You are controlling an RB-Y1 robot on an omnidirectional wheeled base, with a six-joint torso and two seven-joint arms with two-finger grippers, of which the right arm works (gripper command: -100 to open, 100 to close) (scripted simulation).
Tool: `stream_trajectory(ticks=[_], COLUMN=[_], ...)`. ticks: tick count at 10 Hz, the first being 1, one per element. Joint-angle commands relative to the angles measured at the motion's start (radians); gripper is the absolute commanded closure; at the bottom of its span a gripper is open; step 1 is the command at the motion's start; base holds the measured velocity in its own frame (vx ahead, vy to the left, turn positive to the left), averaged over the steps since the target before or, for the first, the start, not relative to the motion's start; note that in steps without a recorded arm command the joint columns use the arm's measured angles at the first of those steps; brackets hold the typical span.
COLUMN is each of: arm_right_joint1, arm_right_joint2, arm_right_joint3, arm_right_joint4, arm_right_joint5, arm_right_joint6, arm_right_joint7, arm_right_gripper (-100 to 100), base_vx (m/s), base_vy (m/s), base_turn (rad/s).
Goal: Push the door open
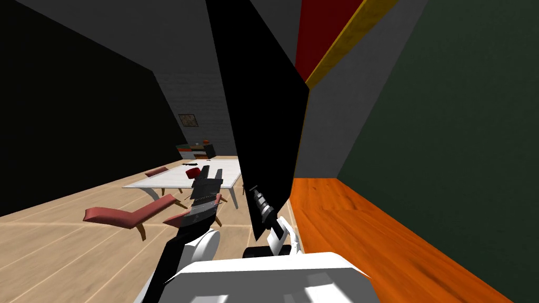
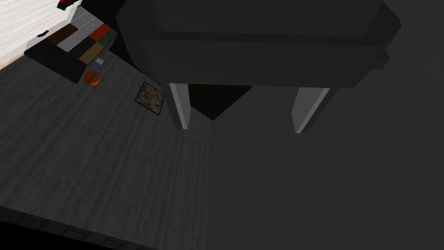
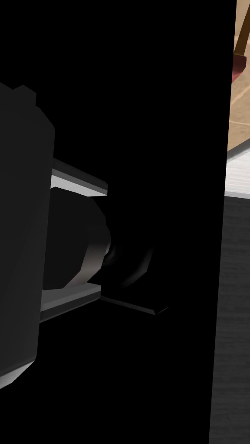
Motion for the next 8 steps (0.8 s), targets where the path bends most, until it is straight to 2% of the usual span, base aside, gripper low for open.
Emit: stream_trajectory(ticks=[1, 3, 5, 7, 8], arm_right_joint1=[-0.003, -0.007, -0.010, -0.014, -0.017], arm_right_joint2=[-0.024, -0.042, -0.047, -0.040, -0.029], arm_right_joint3=[-0.018, -0.043, -0.067, -0.092, -0.108], arm_right_joint4=[0.002, 0.005, 0.008, 0.011, 0.014], arm_right_joint5=[-0.005, -0.011, -0.017, -0.024, -0.028], arm_right_joint6=[0.000, -0.001, -0.002, -0.002, -0.003], arm_right_joint7=[0.003, 0.007, 0.012, 0.016, 0.019], arm_right_gripper=[100, 100, 100, 100, 100], base_vx=[0.041, 0.085, 0.087, 0.088, 0.113], base_vy=[0.123, 0.211, 0.202, 0.223, 0.216], base_turn=[-0.037, -0.100, -0.074, -0.071, -0.088])
